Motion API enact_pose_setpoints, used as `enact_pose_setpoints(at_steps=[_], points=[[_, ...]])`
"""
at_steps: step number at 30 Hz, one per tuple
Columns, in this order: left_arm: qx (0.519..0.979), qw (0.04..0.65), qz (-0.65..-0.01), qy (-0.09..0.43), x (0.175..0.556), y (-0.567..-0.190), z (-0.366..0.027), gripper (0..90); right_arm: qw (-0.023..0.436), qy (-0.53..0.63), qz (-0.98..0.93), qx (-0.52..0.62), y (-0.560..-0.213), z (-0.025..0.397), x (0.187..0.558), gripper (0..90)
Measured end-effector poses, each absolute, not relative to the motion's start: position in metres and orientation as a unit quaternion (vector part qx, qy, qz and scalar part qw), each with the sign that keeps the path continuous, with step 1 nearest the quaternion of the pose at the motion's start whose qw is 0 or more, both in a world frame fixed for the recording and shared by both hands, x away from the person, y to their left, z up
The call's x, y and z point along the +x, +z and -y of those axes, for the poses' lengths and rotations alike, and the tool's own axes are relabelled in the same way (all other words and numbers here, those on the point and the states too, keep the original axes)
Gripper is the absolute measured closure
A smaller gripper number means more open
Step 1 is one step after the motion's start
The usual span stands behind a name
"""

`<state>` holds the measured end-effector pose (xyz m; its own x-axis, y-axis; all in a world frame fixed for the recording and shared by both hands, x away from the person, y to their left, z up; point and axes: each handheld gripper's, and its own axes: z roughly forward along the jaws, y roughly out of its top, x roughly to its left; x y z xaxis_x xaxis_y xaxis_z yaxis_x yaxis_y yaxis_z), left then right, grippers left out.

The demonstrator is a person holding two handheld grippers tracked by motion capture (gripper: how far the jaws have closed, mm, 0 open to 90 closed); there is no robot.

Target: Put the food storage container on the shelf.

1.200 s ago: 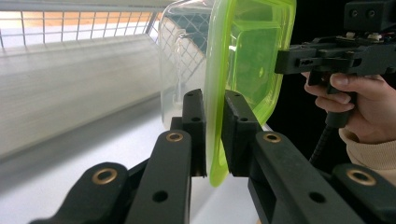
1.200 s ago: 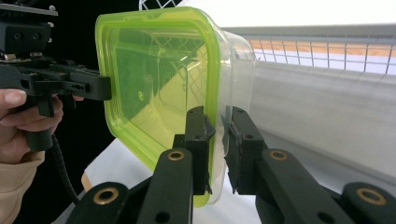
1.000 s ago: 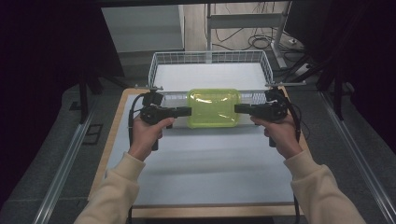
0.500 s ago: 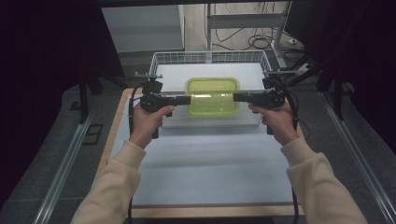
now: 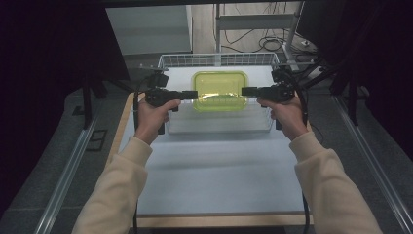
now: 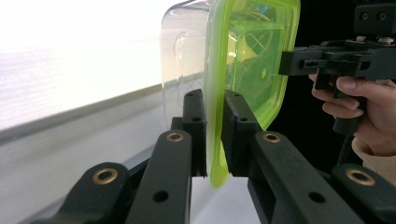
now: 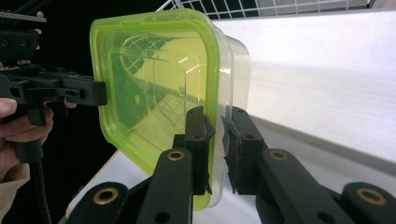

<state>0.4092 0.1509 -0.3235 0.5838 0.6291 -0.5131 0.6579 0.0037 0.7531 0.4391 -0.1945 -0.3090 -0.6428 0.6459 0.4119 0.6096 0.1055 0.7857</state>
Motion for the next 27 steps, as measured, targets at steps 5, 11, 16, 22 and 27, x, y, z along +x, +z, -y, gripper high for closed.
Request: enact_pose_setpoints(at_steps=[5,11,16,22,27], points=[[0.706,0.541,-0.456,-0.010,0.419,-0.318,-0.151,81.1,0.018,0.522,-0.740,0.424,-0.305,0.195,0.448,80.0],[0.711,0.536,-0.455,-0.004,0.431,-0.312,-0.150,81.1,0.020,0.524,-0.736,0.429,-0.301,0.194,0.460,79.9],[0.709,0.536,-0.458,-0.003,0.441,-0.308,-0.150,81.1,0.021,0.523,-0.733,0.435,-0.298,0.194,0.470,79.9],[0.703,0.539,-0.464,-0.006,0.450,-0.312,-0.149,81.1,0.019,0.519,-0.732,0.441,-0.298,0.194,0.478,79.9],[0.702,0.535,-0.470,-0.004,0.458,-0.316,-0.147,80.8,0.019,0.515,-0.728,0.452,-0.301,0.193,0.486,79.9]])
